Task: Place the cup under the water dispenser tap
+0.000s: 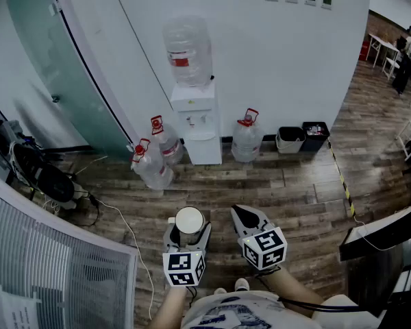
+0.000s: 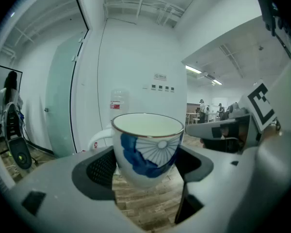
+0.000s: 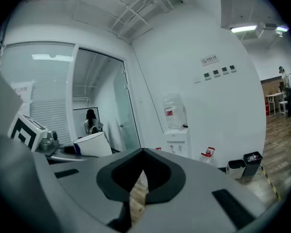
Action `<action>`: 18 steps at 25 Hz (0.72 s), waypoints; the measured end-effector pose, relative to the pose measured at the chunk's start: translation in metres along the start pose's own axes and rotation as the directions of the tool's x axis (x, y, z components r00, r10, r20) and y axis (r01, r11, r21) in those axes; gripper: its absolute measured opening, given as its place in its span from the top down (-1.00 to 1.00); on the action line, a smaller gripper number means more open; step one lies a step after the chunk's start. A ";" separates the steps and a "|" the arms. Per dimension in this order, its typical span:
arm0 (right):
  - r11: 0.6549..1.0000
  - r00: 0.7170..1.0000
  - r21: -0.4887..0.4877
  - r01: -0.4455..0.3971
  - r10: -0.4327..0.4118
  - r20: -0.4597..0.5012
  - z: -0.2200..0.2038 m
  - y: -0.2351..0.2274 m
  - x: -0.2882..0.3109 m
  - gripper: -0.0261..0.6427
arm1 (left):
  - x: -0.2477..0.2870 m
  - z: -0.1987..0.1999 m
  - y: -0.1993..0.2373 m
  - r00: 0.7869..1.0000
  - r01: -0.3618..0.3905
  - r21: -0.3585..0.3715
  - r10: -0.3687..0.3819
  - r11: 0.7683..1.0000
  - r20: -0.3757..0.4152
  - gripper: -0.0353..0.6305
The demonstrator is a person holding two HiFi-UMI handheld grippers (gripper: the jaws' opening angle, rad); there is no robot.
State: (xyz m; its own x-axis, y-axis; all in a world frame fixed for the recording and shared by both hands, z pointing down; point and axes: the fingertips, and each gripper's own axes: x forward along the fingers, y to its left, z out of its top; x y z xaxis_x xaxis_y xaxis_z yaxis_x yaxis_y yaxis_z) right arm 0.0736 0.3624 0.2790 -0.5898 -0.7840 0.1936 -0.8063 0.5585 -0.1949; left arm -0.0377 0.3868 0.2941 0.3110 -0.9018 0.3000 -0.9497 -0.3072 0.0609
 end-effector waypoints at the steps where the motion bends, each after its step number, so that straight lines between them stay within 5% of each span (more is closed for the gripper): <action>1: 1.000 1.000 -0.005 -0.002 0.002 -0.001 0.000 0.003 -0.003 0.86 | -0.003 -0.001 -0.001 1.000 -0.004 -0.003 0.004 1.000 -0.002 -0.35; 18: 1.000 0.999 -0.001 -0.022 0.022 0.025 -0.001 -0.011 -0.030 0.86 | -0.004 0.006 -0.026 0.999 -0.027 0.002 0.027 1.000 0.037 -0.35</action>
State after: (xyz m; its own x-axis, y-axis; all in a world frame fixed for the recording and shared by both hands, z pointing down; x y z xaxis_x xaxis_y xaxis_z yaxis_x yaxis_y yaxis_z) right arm 0.1002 0.3799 0.2765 -0.6060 -0.7781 0.1653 -0.7933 0.5757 -0.1981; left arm -0.0143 0.3967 0.2852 0.2862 -0.9205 0.2660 -0.9578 -0.2831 0.0506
